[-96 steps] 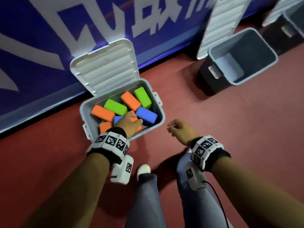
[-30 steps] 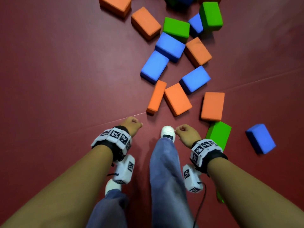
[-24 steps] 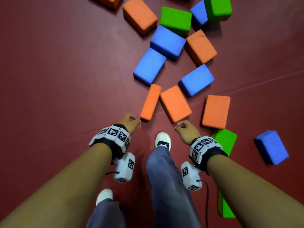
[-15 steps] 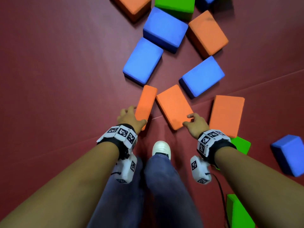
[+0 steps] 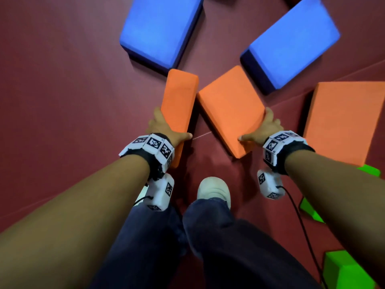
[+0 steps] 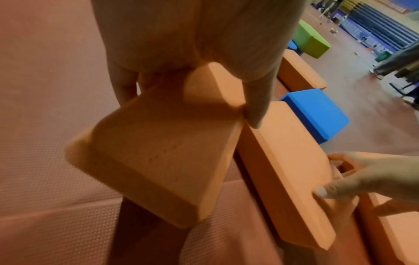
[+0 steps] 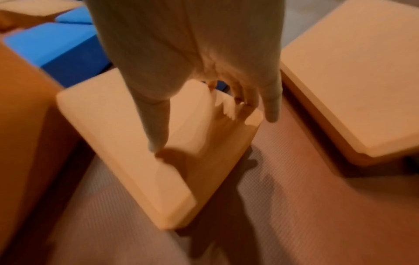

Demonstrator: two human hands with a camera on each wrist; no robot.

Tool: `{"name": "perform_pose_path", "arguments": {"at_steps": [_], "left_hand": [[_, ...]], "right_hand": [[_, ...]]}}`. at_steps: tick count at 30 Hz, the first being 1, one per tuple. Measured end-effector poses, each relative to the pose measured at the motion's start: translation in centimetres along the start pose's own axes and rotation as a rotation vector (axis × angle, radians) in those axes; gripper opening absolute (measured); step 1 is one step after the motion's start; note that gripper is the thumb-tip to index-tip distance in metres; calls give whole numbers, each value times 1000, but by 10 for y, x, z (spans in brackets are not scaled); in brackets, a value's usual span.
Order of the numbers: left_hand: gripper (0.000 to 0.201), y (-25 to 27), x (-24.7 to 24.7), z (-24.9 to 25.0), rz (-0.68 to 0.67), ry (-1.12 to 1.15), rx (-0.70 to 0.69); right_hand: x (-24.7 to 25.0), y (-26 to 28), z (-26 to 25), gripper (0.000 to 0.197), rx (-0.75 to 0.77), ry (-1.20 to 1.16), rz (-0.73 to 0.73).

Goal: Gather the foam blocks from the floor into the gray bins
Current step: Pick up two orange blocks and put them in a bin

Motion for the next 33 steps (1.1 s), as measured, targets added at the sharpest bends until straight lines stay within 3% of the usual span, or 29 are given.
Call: {"name": "perform_pose_path", "arguments": {"at_steps": [5,10,16,24,30,33], "left_hand": [[89,4,11,-9,44,-9,-25],[77,32,48,-25,67,55,27],[82,102,126,-47,187,242,92],[86,230,242,-100,361,467,254],[92,400,287,-190,600,857,450],[80,488,289,-243,691,1110,544]], "right_hand": [[-11,16,-1,128,-119,81,72],[-13,57,-7,96,-89,67,139],[17,144,-44,87,-23,-164,-40],[70,308,-143,90,503,205,-78],[94,456,-186,88,772,283,-159],[87,543,-191,86,921,319,-243]]}}
Point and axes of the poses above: each hand's wrist, its own y-axis away from the middle knuckle, its own x-axis out of the back of the hand, z = x × y, the point moved 2 cm from there along -y, towards the middle knuckle, and after that the axes turned 7 degrees about -y, right-handed, at the moved point
